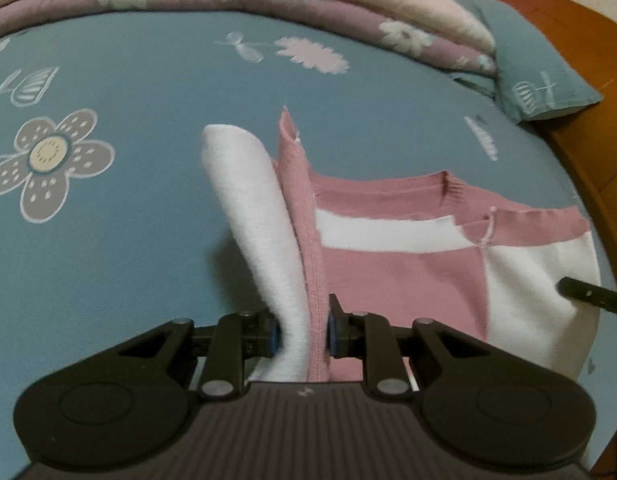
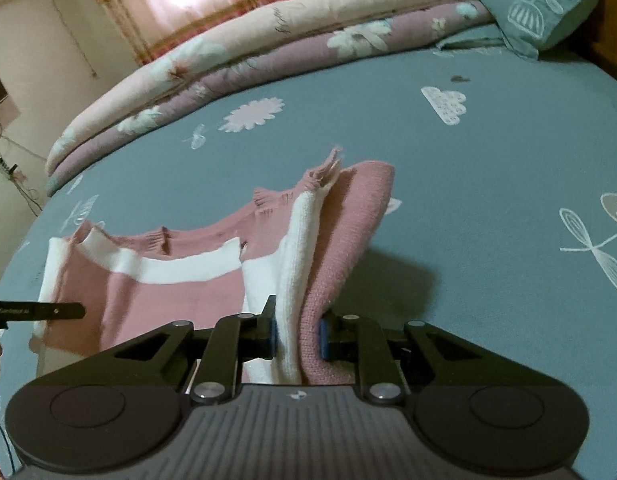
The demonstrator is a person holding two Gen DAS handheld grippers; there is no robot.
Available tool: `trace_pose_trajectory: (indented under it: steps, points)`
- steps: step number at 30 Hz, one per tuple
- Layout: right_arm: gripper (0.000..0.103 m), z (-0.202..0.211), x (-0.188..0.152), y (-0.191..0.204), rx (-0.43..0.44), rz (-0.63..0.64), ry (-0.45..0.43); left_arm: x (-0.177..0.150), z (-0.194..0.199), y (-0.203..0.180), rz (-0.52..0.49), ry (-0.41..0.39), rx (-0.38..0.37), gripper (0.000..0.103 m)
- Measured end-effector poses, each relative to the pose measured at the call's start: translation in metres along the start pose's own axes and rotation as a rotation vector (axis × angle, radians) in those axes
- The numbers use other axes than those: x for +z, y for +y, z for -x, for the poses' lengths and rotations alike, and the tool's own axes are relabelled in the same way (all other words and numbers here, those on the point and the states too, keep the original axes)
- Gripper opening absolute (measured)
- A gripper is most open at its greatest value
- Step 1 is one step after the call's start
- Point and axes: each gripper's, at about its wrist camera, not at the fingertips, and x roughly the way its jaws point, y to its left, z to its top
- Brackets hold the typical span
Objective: Fold clothes
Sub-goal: 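Lift the gripped side edge upward with both grippers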
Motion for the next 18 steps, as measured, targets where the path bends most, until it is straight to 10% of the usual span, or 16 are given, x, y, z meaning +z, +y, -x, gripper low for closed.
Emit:
trace_pose_trajectory:
  steps: [18]
  points:
    - [0.021,0.111,-0.011,0.023,0.068,0.078,-0.111,0.011,0.027,-0.082,-0.135,-0.022,-0.081,0.018]
